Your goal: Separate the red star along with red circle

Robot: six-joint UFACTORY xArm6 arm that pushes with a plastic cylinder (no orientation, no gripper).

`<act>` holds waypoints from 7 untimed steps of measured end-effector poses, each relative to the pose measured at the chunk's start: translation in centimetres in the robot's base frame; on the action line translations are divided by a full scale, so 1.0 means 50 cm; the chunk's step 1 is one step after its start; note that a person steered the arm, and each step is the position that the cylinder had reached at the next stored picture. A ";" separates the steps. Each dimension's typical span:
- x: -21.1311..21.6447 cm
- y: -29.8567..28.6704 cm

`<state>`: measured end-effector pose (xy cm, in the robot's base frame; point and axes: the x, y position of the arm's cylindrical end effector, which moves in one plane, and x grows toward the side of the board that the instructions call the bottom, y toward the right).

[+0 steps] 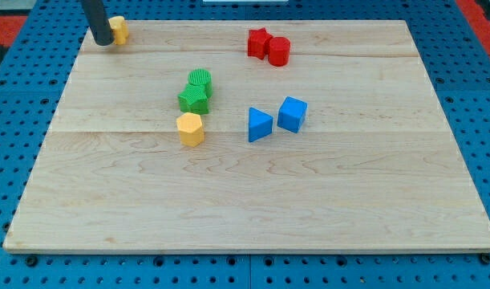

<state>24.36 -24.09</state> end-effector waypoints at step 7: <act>-0.031 0.538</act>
<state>22.78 2.81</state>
